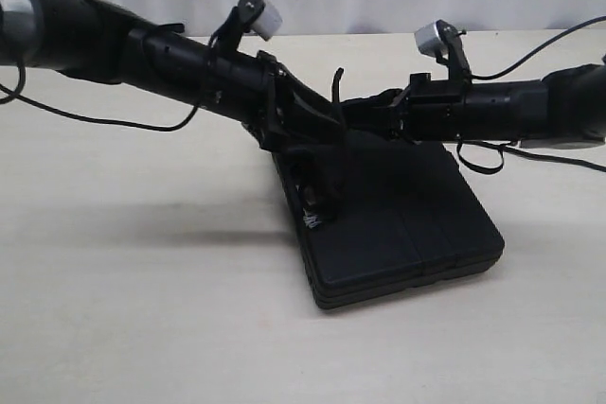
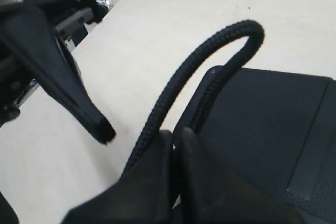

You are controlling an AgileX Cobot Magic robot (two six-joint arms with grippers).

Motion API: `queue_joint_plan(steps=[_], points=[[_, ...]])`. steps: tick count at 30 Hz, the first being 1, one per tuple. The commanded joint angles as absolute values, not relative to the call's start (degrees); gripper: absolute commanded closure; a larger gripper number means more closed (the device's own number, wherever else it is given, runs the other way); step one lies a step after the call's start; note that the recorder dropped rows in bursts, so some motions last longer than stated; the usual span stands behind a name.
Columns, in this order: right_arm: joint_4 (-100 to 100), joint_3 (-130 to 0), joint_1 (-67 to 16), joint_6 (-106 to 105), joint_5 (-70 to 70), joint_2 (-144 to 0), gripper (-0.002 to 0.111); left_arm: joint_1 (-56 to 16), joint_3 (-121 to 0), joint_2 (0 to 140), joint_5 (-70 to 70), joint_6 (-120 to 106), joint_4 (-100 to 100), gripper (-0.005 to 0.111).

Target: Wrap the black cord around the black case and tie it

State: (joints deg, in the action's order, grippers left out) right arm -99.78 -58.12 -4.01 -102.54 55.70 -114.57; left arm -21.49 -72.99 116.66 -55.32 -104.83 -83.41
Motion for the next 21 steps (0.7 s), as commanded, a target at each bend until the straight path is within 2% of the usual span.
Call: queue_joint_plan(steps=[1, 6, 21], points=[[-98.9, -58.0, -4.1, -102.8, 56.2, -113.8, 0.104, -26.0, -73.3, 116.5, -43.6, -103.5, -83.2, 0.055], [-98.7, -58.0, -4.1, -102.8, 56.1, -113.8, 0.104, -29.1, -73.3, 116.5, -30.3, -95.6, -83.3, 0.055], [-99.6, -58.0, -3.8, -99.4, 53.4, -113.5, 0.104, -29.4, -73.3, 116.5, -31.2, -90.3, -84.1, 0.055]])
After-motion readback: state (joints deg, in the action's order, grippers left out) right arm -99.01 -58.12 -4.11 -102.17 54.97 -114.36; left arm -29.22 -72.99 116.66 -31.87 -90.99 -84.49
